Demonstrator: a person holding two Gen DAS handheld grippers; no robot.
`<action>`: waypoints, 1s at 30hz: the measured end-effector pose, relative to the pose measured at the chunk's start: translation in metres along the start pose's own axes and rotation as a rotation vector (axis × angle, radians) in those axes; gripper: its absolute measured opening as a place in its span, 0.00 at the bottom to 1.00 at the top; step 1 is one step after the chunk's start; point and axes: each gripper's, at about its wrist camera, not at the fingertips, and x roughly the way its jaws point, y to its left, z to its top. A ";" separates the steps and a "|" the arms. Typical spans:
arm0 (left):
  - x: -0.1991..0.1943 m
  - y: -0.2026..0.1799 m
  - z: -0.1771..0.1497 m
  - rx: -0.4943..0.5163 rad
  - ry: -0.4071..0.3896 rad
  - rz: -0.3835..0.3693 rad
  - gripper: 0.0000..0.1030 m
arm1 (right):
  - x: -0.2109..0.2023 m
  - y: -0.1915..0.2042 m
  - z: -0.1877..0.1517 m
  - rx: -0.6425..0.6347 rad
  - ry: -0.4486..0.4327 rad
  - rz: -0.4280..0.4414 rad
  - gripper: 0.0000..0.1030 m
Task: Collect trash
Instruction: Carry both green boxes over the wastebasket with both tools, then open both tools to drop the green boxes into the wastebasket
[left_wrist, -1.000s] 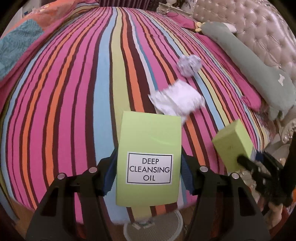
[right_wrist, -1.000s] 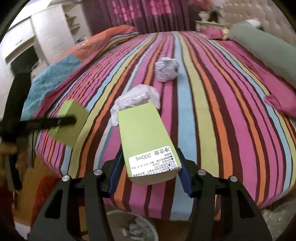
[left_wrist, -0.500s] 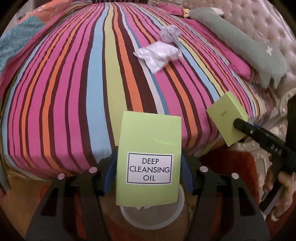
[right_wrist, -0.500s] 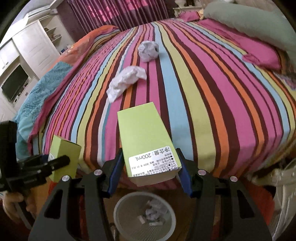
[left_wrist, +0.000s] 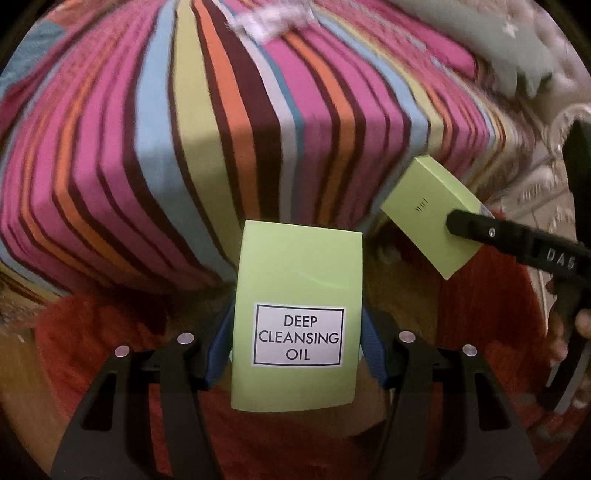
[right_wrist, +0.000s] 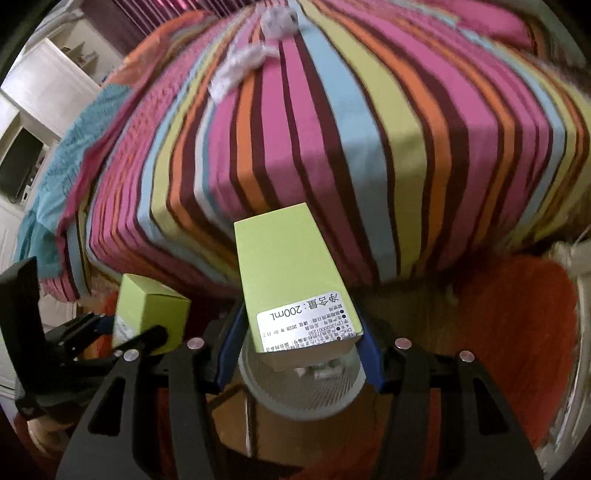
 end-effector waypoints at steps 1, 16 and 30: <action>0.007 -0.001 -0.004 0.008 0.025 -0.005 0.57 | 0.005 0.001 -0.004 -0.001 0.023 0.004 0.51; 0.081 -0.014 -0.016 0.117 0.313 -0.001 0.57 | 0.098 -0.028 -0.031 0.234 0.415 0.116 0.51; 0.172 -0.005 -0.002 0.158 0.584 0.061 0.57 | 0.164 -0.041 -0.028 0.334 0.581 0.061 0.51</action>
